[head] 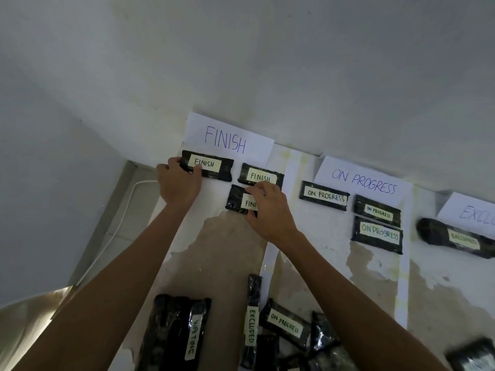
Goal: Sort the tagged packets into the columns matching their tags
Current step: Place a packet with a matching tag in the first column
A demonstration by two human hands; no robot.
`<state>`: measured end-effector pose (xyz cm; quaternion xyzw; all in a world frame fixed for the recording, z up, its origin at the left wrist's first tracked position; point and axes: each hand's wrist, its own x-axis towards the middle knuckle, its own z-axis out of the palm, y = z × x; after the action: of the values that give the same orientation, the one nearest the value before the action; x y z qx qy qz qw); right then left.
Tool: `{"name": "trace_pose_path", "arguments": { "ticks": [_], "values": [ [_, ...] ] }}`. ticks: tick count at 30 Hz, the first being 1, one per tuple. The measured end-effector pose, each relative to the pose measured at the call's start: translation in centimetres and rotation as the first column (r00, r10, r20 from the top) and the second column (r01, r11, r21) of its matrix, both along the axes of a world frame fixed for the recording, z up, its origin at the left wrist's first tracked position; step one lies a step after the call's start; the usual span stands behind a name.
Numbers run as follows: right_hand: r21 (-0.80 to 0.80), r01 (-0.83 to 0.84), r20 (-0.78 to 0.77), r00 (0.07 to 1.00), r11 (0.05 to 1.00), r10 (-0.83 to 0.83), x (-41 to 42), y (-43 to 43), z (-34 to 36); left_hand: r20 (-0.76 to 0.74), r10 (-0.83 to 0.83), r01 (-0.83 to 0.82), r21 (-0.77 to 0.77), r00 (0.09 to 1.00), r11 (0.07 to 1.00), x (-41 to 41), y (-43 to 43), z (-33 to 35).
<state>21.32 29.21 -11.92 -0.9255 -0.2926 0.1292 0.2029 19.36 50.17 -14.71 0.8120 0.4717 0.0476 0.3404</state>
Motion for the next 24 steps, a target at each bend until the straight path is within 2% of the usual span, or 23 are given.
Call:
{"name": "trace_pose_path", "arguments": {
  "ticks": [7,10,14,17,20,24],
  "values": [
    [-0.014,-0.043,-0.015,0.999,0.999,0.043,-0.6,-0.1,1.1,-0.052,-0.044,0.044,0.0,0.998,0.999,-0.8,0.0,1.3],
    [0.024,-0.074,-0.056,0.996,0.997,0.076,-1.9,-0.1,2.2,-0.01,-0.135,0.135,-0.009,0.991,0.991,-2.9,-0.4,2.5],
    [0.069,-0.15,-0.11,0.981,0.986,0.157,-4.7,-0.2,3.6,0.029,-0.282,0.283,-0.119,0.959,0.952,-7.6,-1.5,3.8],
    [0.088,-0.183,-0.155,0.969,0.979,0.195,-7.4,-0.3,4.4,0.028,-0.329,0.329,-0.152,0.944,0.932,-12.4,-2.7,4.7],
    [0.062,-0.22,-0.211,0.95,0.974,0.228,-10.2,-0.4,4.5,-0.035,-0.339,0.33,-0.155,0.94,0.931,-17.5,-3.6,5.1],
    [0.021,-0.248,-0.276,0.93,0.969,0.244,-13.4,-0.8,4.4,-0.262,-0.306,0.274,-0.151,0.915,0.95,-23.6,-5.7,5.8]
  ]
}}
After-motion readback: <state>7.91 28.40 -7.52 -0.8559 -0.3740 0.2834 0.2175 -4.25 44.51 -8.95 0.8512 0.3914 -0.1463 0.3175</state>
